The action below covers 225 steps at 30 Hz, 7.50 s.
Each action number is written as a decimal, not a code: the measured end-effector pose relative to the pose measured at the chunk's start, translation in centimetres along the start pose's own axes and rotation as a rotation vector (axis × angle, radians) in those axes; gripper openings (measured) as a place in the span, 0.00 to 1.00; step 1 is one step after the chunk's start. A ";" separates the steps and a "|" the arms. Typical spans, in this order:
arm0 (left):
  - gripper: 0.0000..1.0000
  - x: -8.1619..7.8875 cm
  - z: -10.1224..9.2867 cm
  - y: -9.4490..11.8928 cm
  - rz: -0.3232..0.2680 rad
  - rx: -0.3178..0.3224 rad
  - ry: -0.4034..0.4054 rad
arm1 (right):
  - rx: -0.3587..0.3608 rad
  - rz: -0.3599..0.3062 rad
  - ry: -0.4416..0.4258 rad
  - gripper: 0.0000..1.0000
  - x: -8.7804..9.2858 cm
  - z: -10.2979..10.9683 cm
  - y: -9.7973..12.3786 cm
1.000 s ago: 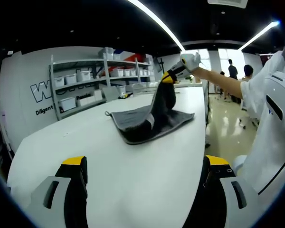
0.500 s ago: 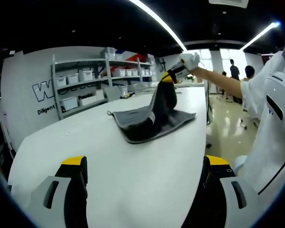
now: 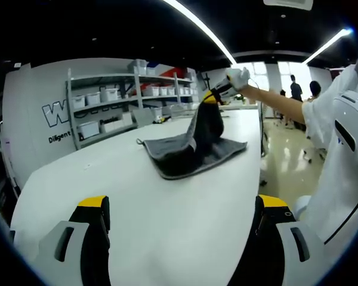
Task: Open the folded towel by lifting each exposed corner and separating the folded layers until the towel lies flat within the target outline without major curled edges
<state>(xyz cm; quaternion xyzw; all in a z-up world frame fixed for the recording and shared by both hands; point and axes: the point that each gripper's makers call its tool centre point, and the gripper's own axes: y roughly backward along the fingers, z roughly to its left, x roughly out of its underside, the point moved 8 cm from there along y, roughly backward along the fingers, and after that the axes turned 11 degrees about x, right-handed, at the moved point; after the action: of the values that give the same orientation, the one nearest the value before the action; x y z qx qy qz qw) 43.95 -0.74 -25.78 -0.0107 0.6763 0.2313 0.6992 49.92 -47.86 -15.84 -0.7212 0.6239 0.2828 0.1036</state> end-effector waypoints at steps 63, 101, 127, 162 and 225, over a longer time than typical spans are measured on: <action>0.99 0.5 0.8 0.4 0.012 -0.026 0.018 | 0.176 0.099 -0.148 0.00 5.3 -3.7 -3.3; 0.99 0.7 1.4 -0.3 0.035 -0.040 0.030 | 0.228 0.162 -0.294 0.00 11.8 -3.9 -5.8; 0.99 0.8 2.0 -1.4 0.054 -0.036 0.036 | 0.202 0.229 -0.330 0.00 15.0 -2.6 -8.4; 0.99 1.0 2.4 -2.2 0.079 -0.031 0.040 | 0.126 0.362 -0.314 0.00 18.6 0.5 -11.5; 0.99 1.0 1.5 -0.6 0.055 -0.032 0.039 | 0.250 0.296 -0.457 0.14 14.9 -1.1 -7.5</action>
<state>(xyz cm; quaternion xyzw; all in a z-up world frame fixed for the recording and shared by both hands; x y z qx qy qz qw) 45.51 -0.48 -26.79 -0.0077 0.6861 0.2610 0.6790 58.30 -59.44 -24.43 -0.5218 0.7127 0.3708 0.2869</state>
